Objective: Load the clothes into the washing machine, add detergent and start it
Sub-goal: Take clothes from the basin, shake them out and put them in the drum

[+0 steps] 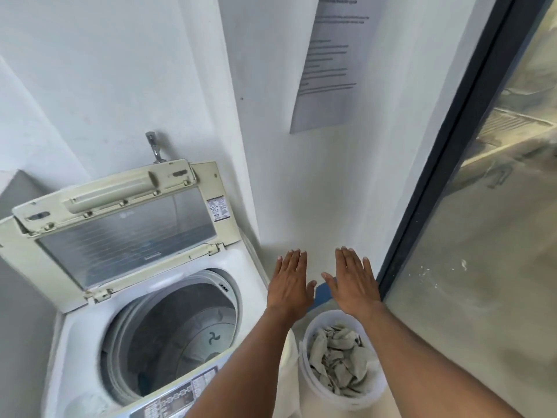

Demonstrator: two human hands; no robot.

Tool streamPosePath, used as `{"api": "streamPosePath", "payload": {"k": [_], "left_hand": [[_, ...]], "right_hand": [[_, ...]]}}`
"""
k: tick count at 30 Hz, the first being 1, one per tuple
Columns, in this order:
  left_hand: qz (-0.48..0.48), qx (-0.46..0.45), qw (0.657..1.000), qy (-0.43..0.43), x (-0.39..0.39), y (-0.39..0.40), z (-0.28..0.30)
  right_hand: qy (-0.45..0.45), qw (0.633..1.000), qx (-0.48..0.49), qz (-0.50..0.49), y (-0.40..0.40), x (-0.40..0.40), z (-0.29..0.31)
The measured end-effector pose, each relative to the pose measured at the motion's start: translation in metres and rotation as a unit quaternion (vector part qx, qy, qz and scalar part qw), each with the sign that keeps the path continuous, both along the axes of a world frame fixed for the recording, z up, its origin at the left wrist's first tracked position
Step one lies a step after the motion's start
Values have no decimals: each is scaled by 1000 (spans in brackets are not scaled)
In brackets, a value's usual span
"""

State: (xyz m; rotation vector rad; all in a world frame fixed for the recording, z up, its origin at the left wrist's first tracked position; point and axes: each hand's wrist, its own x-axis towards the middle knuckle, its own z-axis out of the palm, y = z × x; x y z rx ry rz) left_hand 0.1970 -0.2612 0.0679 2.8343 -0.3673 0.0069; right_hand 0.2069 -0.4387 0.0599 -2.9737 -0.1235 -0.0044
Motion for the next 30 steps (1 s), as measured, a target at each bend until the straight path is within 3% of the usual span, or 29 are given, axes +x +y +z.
{"api": "streamPosePath", "payload": {"k": [10,19,30], "left_hand": [[115,-4,989,88,24,-90,-84],[166,-26,976,138,34,-139,-173],[225,-33,957,182,32,-143,-394]], "right_hand": [[55,996,-2,77,-81,49,-80],[99,991,-20,83,-139,72,-180],[167,981,-16,101,-133,81,-401]]}}
